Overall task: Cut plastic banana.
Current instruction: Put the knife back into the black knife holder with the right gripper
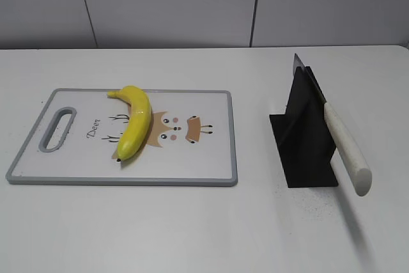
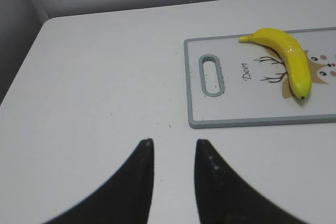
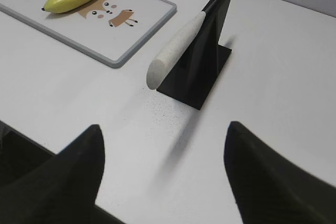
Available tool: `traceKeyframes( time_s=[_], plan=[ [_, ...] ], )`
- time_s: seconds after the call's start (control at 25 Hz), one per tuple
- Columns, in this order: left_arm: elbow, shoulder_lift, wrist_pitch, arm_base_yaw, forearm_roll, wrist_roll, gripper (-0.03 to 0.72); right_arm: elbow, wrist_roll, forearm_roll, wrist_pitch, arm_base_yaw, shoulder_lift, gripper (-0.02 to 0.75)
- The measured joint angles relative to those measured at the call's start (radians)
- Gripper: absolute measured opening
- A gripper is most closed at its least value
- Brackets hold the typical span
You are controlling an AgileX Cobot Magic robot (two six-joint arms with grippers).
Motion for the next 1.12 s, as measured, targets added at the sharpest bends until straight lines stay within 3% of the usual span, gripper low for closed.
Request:
traceKeyframes(
  time_s=[0.16,0.6,1.12],
  plan=[
    [0.000,0.000,0.000,0.000,0.000,0.000,0.245,0.000,0.000,0.012,0.000,-0.052,0.000,0.557],
    [0.000,0.000,0.000,0.000,0.000,0.000,0.243,0.000,0.000,0.013,0.000,-0.411,0.000,0.557],
    [0.000,0.000,0.000,0.000,0.000,0.000,0.241,0.000,0.000,0.014,0.000,-0.438,0.000,0.557]
  ],
)
